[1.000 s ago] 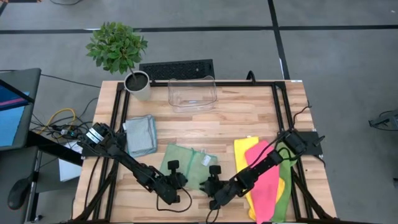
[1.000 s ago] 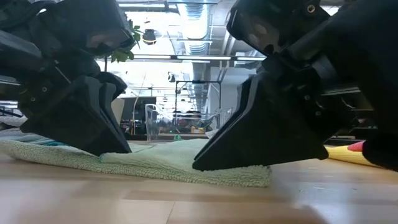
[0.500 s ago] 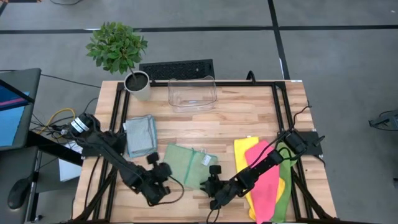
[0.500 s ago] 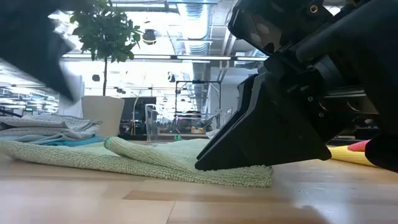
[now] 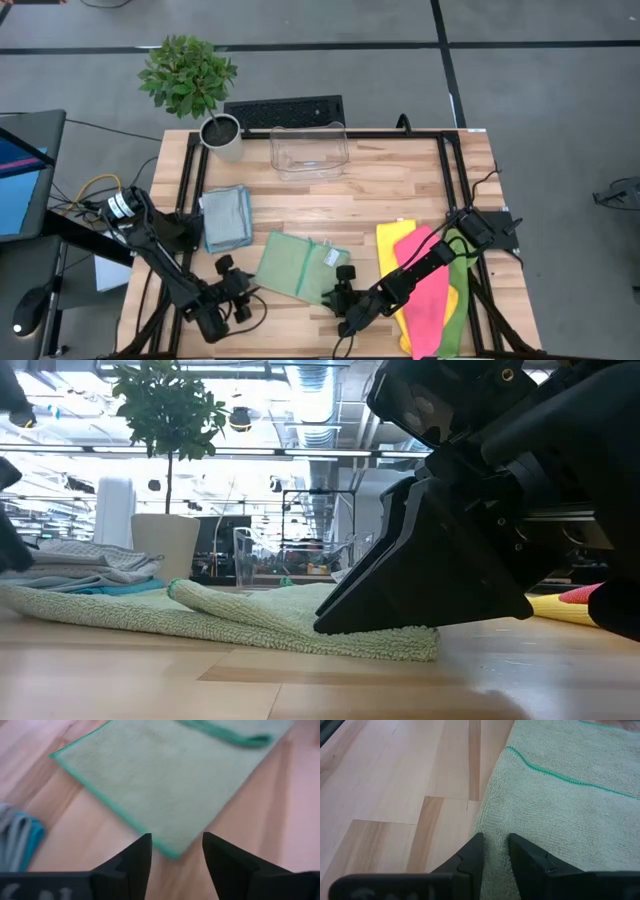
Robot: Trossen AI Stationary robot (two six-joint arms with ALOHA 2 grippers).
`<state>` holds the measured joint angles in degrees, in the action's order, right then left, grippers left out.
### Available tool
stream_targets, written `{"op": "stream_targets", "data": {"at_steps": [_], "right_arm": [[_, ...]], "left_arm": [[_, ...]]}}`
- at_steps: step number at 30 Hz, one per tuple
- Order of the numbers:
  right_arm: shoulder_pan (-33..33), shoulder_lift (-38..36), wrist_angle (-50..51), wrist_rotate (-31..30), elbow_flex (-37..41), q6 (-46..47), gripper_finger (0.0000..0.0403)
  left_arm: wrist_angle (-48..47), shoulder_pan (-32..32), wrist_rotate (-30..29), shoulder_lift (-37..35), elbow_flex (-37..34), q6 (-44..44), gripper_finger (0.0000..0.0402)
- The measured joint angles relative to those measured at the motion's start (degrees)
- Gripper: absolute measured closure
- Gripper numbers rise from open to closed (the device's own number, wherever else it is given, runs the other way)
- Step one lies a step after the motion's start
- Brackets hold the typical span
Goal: Fold microfiber towels
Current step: Fold the light green microfiber cloth
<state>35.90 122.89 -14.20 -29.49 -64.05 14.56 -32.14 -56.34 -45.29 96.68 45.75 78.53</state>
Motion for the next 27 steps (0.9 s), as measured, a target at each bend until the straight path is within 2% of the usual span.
{"op": "stream_targets", "data": {"at_steps": [3, 5, 8, 11, 16, 23, 27], "right_arm": [[0.0, 0.02, 0.0, 0.02, 0.0, 0.01, 0.0285], [0.0, 0.02, -0.02, 0.01, 0.0, 0.01, 0.0285], [-0.02, 0.04, -0.02, 0.01, 0.0, 0.26, 0.0285], [-0.04, 0.04, -0.02, 0.02, 0.02, 0.4, 0.0285], [-0.37, 0.04, -0.04, 0.31, 0.02, 0.43, 0.0285], [0.09, -2.49, 1.82, 1.62, 0.38, -2.19, 0.0285], [-0.24, -5.16, -2.71, 1.68, 0.21, -6.05, 0.0285]], "left_arm": [[2.18, -0.06, -0.45, 0.0, -2.68, -2.21, 0.0219], [7.01, -0.02, -0.31, 0.0, -4.79, -6.39, 0.0216], [16.23, 0.2, 2.44, 0.0, -7.79, -13.72, 0.022], [18.18, 1.07, 4.73, -0.33, -8.75, -15.13, 0.0233], [17.58, 1.97, 4.56, -0.26, -8.78, -15.93, 0.0279], [14.7, 3.81, 5.64, -0.18, -7.65, -16.2, 0.0383], [11.27, 5.04, 6.22, 0.12, -4.77, -19.56, 0.0392]]}}
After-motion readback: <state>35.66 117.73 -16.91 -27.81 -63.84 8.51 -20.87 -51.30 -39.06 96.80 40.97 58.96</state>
